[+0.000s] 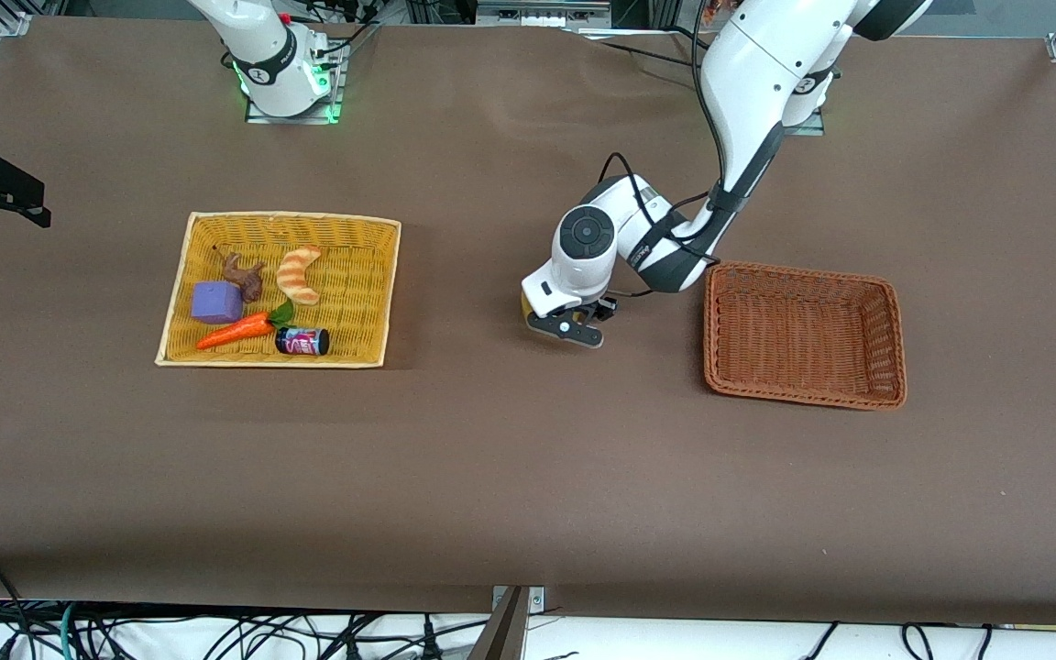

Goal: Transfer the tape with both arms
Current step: 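Grasp the tape roll with the left gripper while the right gripper withdraws, then carry the tape roll with the left gripper over the brown basket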

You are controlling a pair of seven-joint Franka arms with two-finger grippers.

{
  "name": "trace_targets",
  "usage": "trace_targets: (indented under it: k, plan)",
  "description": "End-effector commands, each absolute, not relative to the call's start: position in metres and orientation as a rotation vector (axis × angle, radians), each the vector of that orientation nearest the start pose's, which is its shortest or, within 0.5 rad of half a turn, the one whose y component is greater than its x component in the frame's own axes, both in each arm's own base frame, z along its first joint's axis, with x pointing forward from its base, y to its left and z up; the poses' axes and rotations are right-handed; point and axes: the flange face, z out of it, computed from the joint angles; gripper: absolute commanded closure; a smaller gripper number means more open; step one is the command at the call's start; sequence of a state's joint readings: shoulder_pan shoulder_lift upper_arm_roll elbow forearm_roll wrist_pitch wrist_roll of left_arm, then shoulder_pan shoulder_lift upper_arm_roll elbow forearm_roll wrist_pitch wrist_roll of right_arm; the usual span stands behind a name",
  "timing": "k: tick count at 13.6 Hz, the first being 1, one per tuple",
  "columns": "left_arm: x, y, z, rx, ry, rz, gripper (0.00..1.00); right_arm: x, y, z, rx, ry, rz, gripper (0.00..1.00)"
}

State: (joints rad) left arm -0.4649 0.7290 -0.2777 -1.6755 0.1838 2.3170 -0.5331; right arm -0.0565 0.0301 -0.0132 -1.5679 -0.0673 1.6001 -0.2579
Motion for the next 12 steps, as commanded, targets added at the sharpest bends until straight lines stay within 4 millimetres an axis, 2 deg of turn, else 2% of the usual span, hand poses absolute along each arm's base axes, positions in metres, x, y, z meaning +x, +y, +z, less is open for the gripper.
trace_targets:
  k: [1,3,4,6,8,10,12]
  plan:
    - [0.514,-0.439,0.198,-3.093,0.425,0.091,1.0,0.568,-0.043,0.613,-3.177,-0.3,-0.002,0.0]
    - [0.519,-0.431,0.227,-3.051,0.402,0.127,1.0,0.57,-0.043,0.611,-3.18,-0.296,-0.004,0.0]
    - [0.525,-0.421,0.25,-3.037,0.373,0.128,1.0,0.572,-0.043,0.609,-3.184,-0.297,-0.001,0.0]
    - [0.541,-0.38,0.302,-2.988,0.28,0.165,1.0,0.574,-0.048,0.607,-3.184,-0.287,0.005,0.0]
    - [0.558,-0.318,0.34,-2.922,0.174,0.26,1.0,0.575,-0.049,0.604,-3.183,-0.283,0.011,0.0]
    - [0.581,-0.257,0.353,-2.914,0.208,0.328,1.0,0.576,-0.044,0.604,-3.18,-0.294,0.011,0.0]
    - [0.606,-0.176,0.351,-2.927,0.298,0.414,1.0,0.575,-0.042,0.604,-3.177,-0.301,0.02,0.0]
